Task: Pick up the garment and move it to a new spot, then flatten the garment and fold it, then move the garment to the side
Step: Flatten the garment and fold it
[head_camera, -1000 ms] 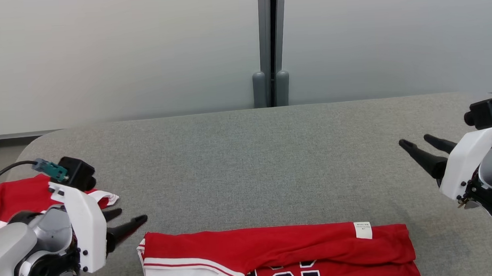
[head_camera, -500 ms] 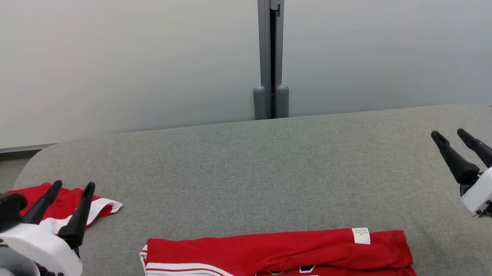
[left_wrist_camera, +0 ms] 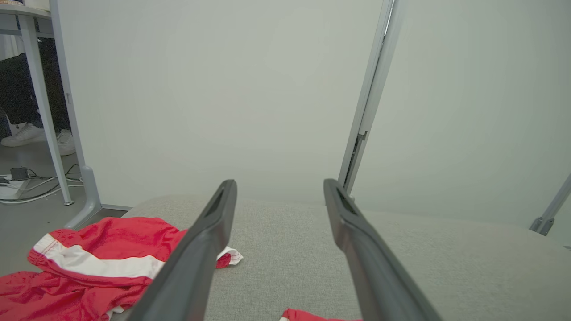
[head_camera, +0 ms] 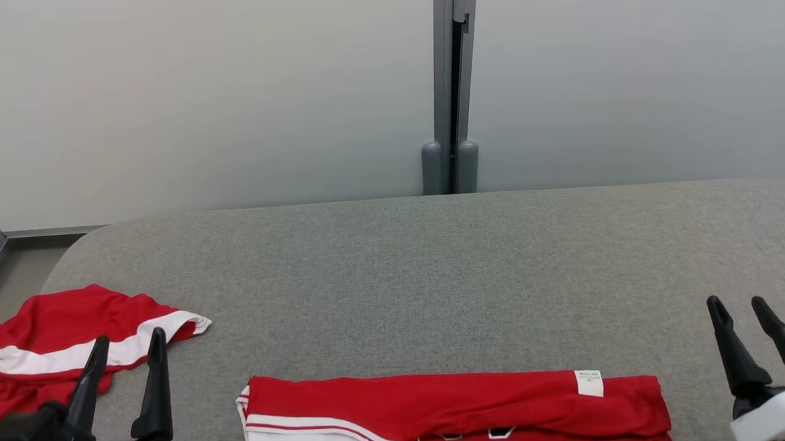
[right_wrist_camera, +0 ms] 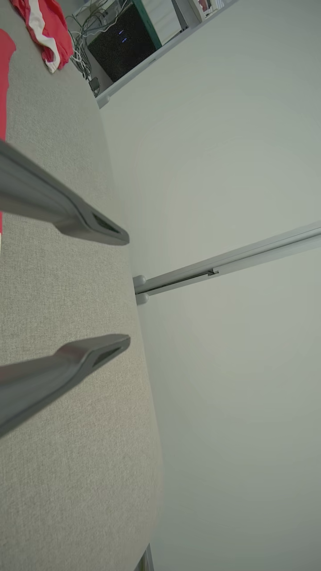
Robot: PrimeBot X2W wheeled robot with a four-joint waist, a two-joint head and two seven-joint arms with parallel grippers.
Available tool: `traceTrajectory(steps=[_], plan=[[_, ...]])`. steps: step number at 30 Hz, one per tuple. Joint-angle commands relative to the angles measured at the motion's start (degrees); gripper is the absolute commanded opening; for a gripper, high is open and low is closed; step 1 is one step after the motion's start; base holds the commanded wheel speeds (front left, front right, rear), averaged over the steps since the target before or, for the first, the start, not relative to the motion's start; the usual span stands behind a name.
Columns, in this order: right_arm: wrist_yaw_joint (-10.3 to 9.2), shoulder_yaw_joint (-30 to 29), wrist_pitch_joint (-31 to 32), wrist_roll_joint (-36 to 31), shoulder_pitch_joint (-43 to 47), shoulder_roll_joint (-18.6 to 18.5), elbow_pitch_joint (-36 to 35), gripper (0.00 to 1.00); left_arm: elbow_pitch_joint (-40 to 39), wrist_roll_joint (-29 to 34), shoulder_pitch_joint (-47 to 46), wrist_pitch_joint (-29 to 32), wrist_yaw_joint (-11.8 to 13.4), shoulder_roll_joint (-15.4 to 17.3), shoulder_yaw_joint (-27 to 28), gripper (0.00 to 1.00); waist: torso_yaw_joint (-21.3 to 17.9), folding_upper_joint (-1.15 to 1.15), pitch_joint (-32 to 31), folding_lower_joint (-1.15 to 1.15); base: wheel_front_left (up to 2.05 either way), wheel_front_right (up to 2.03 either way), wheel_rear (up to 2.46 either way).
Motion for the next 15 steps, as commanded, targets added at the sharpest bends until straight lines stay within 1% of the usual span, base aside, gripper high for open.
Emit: traceTrajectory(steps=[1,4,5,8,12,15], plan=[[0.03,-1.15,-0.24,-1.68,1.76,0.78,-1.01,1.00,-0.24,3.00,2.02,-0.07,-0.61,-1.40,2.01,1.00,-0.05,0.00,0.03,0.00,0.00,0.00,0.00],[0.03,-3.11,-0.24,-4.92,5.19,3.36,-2.36,1.00,-0.45,8.51,5.70,-0.07,-2.11,-5.88,6.89,1.00,0.05,0.00,0.03,0.00,0.00,0.00,0.00],[0.03,-3.61,-0.24,-7.25,7.05,4.47,-2.67,1.00,-0.75,11.48,7.47,-0.07,-3.22,-8.92,10.09,1.00,0.21,0.00,0.05,0.00,0.00,0.00,0.00],[0.03,-4.26,-0.24,-9.16,9.50,6.85,-3.02,1.00,-0.52,15.33,10.05,-0.07,-5.73,-13.09,13.22,1.00,0.11,0.00,-0.03,0.00,0.00,0.00,0.00],[0.03,-4.95,-0.25,-11.00,11.00,8.88,-2.56,1.00,0.75,18.85,12.60,-0.03,-9.07,-17.91,16.60,1.00,-0.61,0.00,-0.10,0.00,0.00,0.00,0.00],[0.03,-4.39,-0.25,-11.76,10.72,9.32,-1.53,1.00,1.85,21.09,13.46,-0.04,-11.55,-20.43,18.17,1.00,-0.88,0.00,-0.03,0.00,0.00,0.00,0.00]])
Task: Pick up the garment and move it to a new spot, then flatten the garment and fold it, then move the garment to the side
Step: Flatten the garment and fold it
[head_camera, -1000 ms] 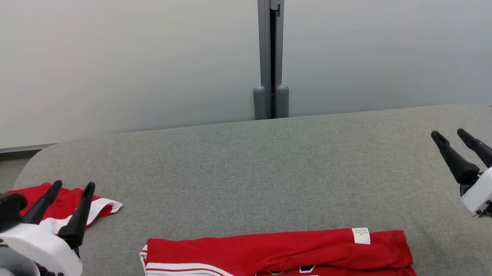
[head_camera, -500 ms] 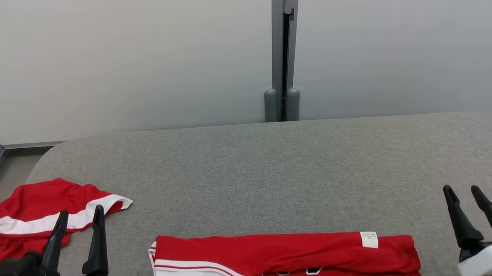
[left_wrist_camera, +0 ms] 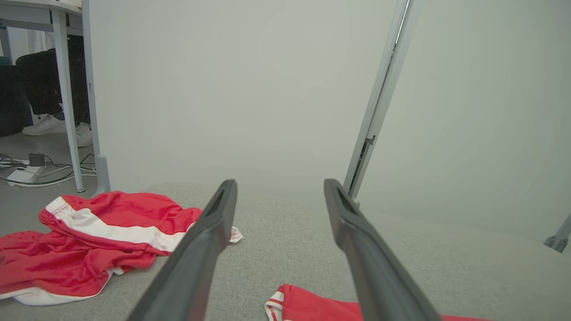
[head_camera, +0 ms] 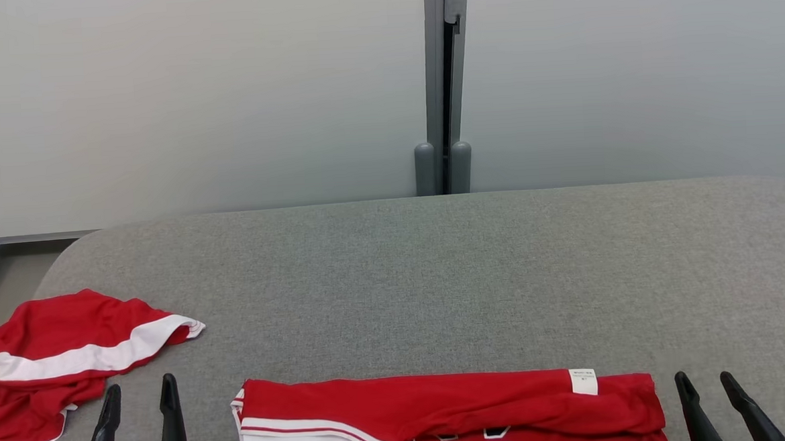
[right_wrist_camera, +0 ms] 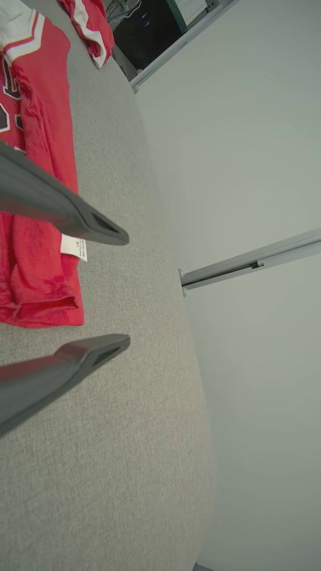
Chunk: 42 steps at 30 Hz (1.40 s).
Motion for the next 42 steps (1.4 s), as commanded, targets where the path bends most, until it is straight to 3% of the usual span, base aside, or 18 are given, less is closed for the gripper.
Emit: traceTrajectory(steps=[1,9,18,29,34,35,37,42], plan=[[0.03,0.21,-0.25,-0.40,-0.43,-0.21,0.75,1.00,0.33,1.35,0.25,0.02,-1.11,-0.57,1.02,1.00,-0.01,0.00,-0.01,0.00,0.00,0.00,0.00],[0.03,1.78,2.79,0.06,-2.83,-0.09,6.88,1.00,2.36,4.50,-0.69,0.02,-5.40,-3.75,3.56,1.00,0.55,0.00,-0.02,0.00,0.00,0.00,0.00],[0.03,3.84,10.73,3.98,-7.21,1.94,16.67,1.00,5.47,6.67,-2.23,0.02,-9.12,-6.30,4.29,1.00,2.13,0.00,-0.02,0.00,0.00,0.00,0.00],[0.02,2.42,18.28,6.84,-10.64,5.05,26.72,1.00,7.59,7.78,-2.79,0.01,-10.61,-6.34,5.10,1.00,3.92,0.00,0.10,0.00,0.00,0.00,0.00],[0.03,2.69,19.80,8.51,-10.69,6.64,27.60,1.00,7.97,7.78,-2.86,0.01,-11.00,-6.49,5.35,1.00,4.45,0.00,0.04,0.00,0.00,0.00,0.00],[0.03,2.83,19.89,8.75,-10.64,6.82,27.62,0.79,8.05,7.80,-2.79,0.01,-11.01,-6.49,5.39,1.00,4.52,0.00,0.02,0.00,0.00,0.00,0.00],[0.03,3.07,19.75,9.29,-10.55,6.86,27.56,0.01,8.13,7.87,-2.66,0.01,-11.07,-6.46,5.49,1.00,4.61,0.00,-0.01,0.00,0.00,0.00,0.00],[0.03,3.66,17.59,9.90,-10.94,5.79,25.93,0.00,8.05,7.98,-2.34,0.01,-11.03,-6.38,5.88,1.00,4.38,0.00,-0.02,0.00,0.00,0.00,0.00]])
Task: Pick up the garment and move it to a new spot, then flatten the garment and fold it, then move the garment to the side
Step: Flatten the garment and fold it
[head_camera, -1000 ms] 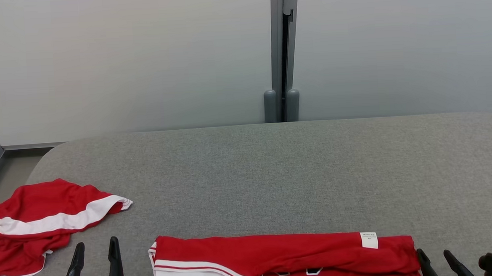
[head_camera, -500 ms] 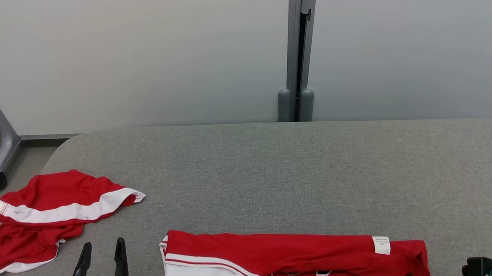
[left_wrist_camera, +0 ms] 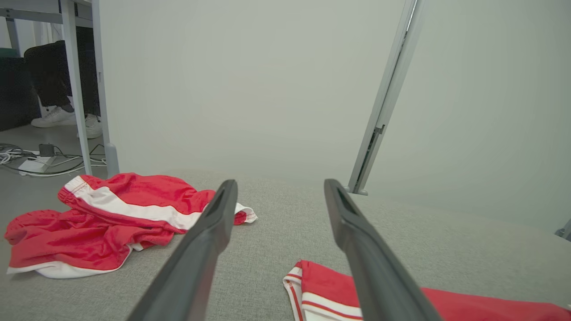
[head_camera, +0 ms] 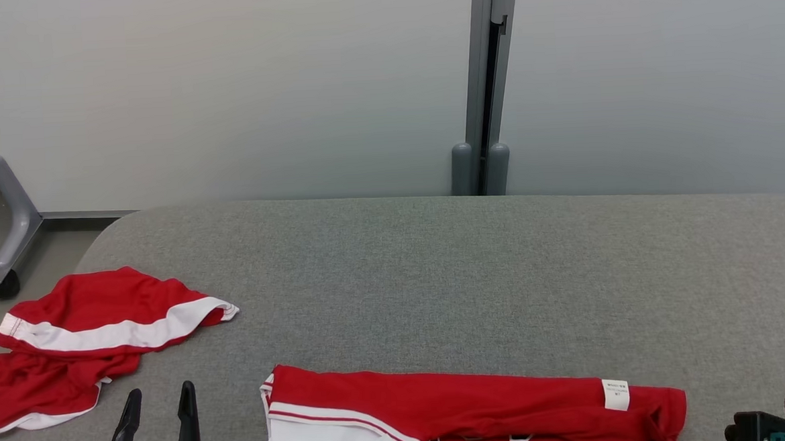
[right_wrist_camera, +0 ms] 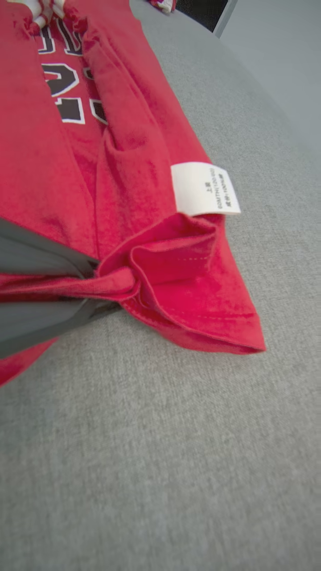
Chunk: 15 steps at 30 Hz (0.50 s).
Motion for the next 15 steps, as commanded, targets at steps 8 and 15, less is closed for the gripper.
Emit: traceTrajectory(steps=[8,15], plan=[[0.02,-0.79,-3.57,1.59,-1.87,-2.99,-1.14,0.00,-0.15,0.52,-0.69,0.01,-0.09,0.53,0.54,1.00,-1.56,0.00,-0.04,0.00,0.00,0.00,0.00],[0.01,-3.60,-5.54,1.93,-4.04,-7.28,0.74,0.00,-0.25,0.67,-0.48,0.01,-0.03,0.30,0.73,1.00,-2.84,0.00,-0.37,0.00,0.00,0.00,0.00]])
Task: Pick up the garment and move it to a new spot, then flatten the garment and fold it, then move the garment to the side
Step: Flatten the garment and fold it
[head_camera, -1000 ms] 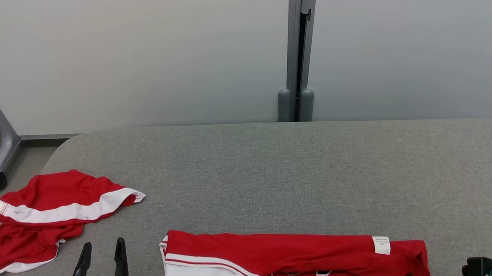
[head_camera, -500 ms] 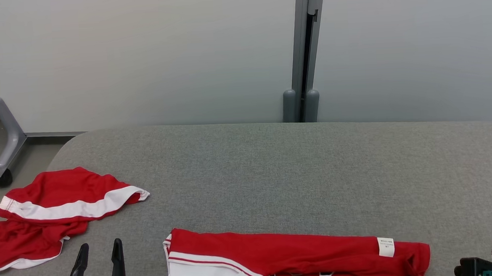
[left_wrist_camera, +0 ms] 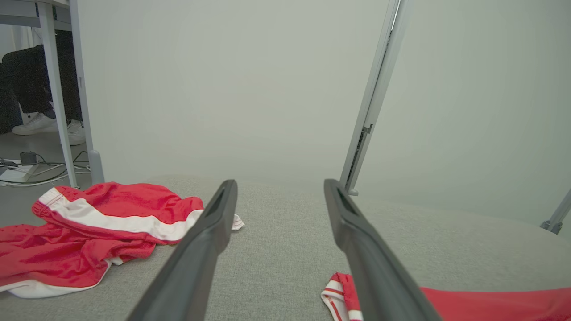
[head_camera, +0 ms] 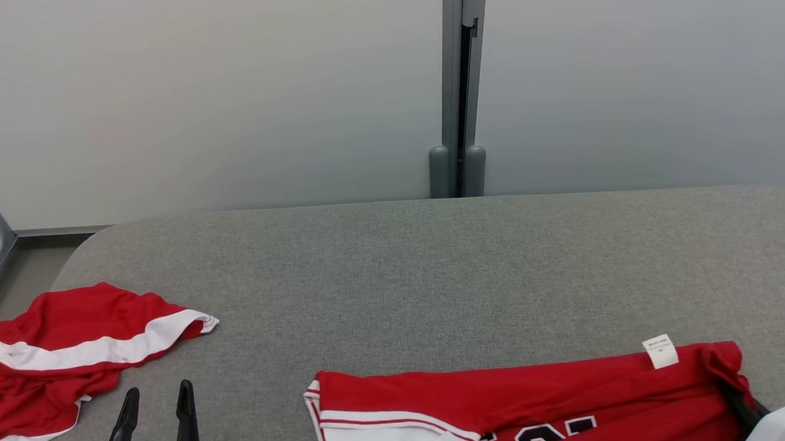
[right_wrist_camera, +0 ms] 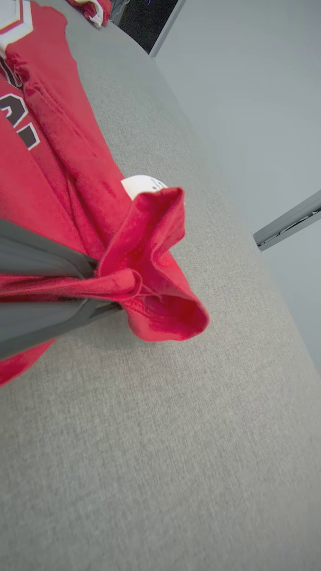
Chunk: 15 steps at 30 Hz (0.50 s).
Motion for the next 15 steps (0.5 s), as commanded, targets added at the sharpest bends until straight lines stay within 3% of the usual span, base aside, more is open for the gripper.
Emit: traceTrajectory(steps=[1,7,15], plan=[[-0.01,-0.93,-0.92,-0.18,-0.90,-1.30,0.61,0.00,-0.06,0.23,-0.44,0.01,-0.02,0.06,0.13,1.00,-0.14,0.00,-0.14,0.00,0.00,0.00,0.00],[-0.01,-2.94,-3.24,-1.91,-2.44,-4.41,1.54,0.00,-0.13,0.33,0.27,0.01,-0.12,-0.05,0.30,1.00,-0.32,0.00,-0.61,0.00,0.00,0.00,0.00],[-0.01,-1.65,-6.09,-6.10,-0.89,-4.73,-5.49,0.00,0.09,0.17,1.36,0.01,0.03,-0.58,0.69,1.00,-0.16,0.00,-1.93,0.00,0.00,0.00,0.00]])
